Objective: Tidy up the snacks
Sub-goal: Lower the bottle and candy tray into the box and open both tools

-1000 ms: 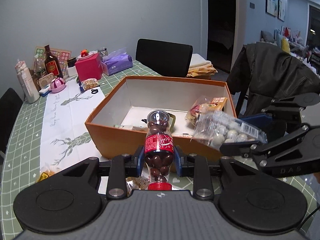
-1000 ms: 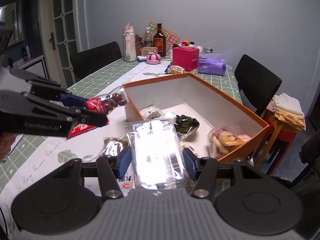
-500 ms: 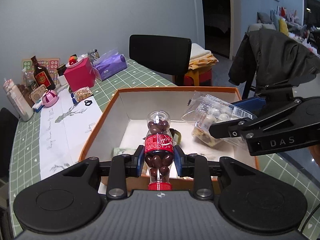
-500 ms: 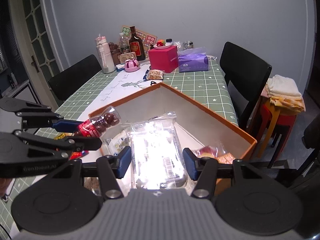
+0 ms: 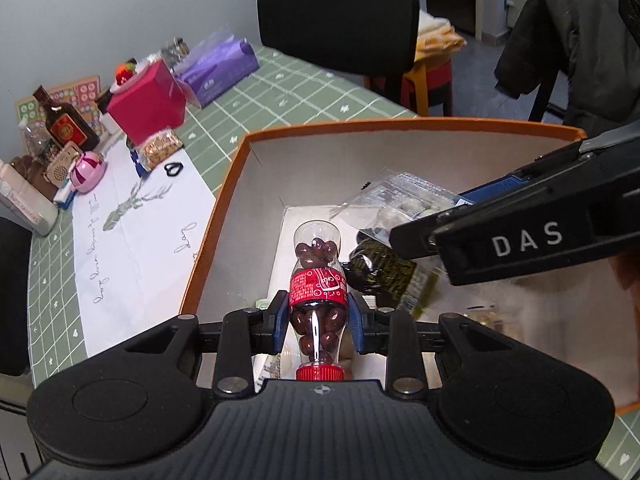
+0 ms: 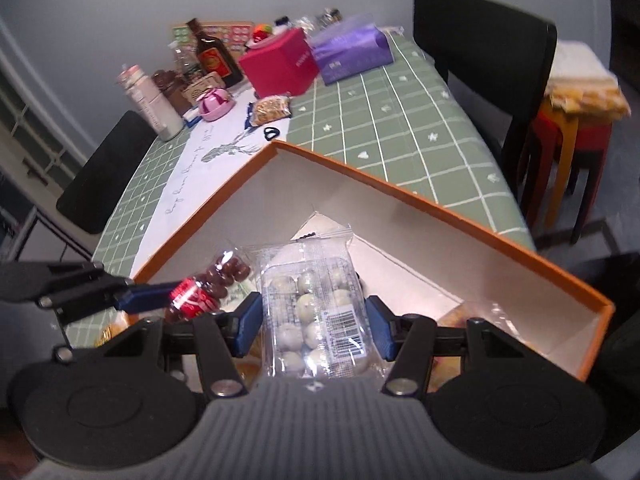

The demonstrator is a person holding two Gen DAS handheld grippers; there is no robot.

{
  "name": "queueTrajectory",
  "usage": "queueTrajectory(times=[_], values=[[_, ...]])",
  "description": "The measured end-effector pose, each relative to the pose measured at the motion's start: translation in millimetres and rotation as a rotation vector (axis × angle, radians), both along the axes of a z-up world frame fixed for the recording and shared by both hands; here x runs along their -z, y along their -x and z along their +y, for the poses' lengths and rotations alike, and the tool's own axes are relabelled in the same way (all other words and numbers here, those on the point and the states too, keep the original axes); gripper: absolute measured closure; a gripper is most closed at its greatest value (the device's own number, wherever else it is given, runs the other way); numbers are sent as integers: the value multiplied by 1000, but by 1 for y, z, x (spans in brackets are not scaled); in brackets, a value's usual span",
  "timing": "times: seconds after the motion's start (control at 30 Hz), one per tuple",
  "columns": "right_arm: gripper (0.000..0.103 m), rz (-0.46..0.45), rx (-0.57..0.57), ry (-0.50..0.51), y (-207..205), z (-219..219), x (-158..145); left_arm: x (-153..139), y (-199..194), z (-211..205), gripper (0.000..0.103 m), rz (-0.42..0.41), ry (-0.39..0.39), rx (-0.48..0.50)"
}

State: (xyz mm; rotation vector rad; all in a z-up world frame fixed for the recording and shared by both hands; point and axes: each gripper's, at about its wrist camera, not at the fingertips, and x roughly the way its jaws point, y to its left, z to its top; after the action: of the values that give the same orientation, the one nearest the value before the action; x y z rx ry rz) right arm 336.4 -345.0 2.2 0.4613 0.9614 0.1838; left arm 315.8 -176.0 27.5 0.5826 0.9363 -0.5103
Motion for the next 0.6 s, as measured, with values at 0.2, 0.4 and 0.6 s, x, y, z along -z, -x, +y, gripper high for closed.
queueTrajectory(times=[0.2,0.4,0.6], values=[[48,68,56,-44,-31,9,19,16,-20,-7,69,36,-50,-10],[48,128,133,-111,-52,10,37,20,-30,-6,69,54,-62,-36],[47,152,162,-96,-62,15,46,23,-43,-1,69,69,-72,-69]])
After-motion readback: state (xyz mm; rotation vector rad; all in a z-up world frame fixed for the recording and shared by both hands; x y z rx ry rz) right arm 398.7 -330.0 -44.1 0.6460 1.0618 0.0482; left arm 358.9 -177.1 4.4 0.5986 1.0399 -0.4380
